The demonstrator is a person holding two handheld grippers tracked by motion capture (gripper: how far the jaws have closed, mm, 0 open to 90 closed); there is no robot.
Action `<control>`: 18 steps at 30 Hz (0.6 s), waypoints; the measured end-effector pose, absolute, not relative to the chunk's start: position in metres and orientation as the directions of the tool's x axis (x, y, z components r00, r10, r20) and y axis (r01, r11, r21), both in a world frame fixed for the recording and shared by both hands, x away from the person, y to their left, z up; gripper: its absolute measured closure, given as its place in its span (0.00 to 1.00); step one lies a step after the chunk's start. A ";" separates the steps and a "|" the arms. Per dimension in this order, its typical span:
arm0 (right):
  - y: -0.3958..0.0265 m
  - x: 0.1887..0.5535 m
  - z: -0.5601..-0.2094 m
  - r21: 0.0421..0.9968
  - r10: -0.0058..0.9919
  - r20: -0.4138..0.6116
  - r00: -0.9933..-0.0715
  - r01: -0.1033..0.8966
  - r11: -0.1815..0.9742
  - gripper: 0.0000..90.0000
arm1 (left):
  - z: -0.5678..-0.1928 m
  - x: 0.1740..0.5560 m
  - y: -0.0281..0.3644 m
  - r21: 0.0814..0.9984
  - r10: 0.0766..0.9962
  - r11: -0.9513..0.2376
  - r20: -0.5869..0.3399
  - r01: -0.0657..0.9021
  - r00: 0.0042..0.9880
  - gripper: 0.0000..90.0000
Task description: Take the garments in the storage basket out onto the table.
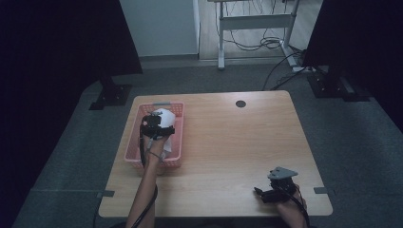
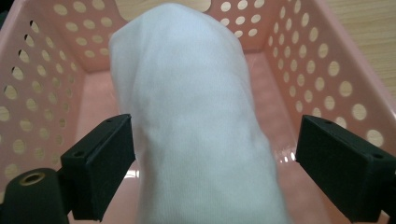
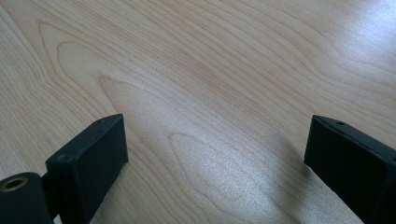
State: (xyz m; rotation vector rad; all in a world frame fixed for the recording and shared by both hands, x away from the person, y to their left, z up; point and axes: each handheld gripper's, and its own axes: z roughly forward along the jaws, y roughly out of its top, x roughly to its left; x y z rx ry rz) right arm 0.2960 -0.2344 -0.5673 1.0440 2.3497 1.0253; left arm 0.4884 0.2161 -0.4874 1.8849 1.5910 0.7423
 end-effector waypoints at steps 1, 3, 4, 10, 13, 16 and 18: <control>-0.234 0.296 -0.567 0.745 0.753 -0.040 -0.656 0.483 0.461 0.06 | -0.488 0.490 0.216 0.718 0.988 -0.140 0.056 0.682 0.144 0.13; -0.234 0.296 -0.567 0.745 0.753 -0.041 -0.657 0.483 0.461 0.06 | -0.490 0.492 0.215 0.705 0.988 -0.143 0.059 0.694 0.143 0.13; -0.234 0.296 -0.567 0.745 0.753 -0.040 -0.656 0.483 0.461 0.06 | -0.491 0.494 0.215 0.701 0.988 -0.142 0.059 0.699 0.142 0.13; -0.234 0.296 -0.567 0.745 0.753 -0.040 -0.656 0.483 0.460 0.06 | -0.497 0.500 0.214 0.672 0.989 -0.140 0.066 0.727 0.129 0.12; -0.234 0.296 -0.567 0.745 0.753 -0.040 -0.656 0.483 0.460 0.06 | -0.500 0.503 0.214 0.652 0.990 -0.134 0.059 0.746 0.126 0.12; -0.234 0.296 -0.567 0.745 0.754 -0.039 -0.656 0.484 0.460 0.06 | -0.501 0.505 0.214 0.642 0.991 -0.126 0.054 0.756 0.120 0.12; -0.234 0.296 -0.567 0.745 0.754 -0.039 -0.656 0.484 0.460 0.06 | -0.502 0.505 0.215 0.636 0.992 -0.120 0.047 0.763 0.117 0.13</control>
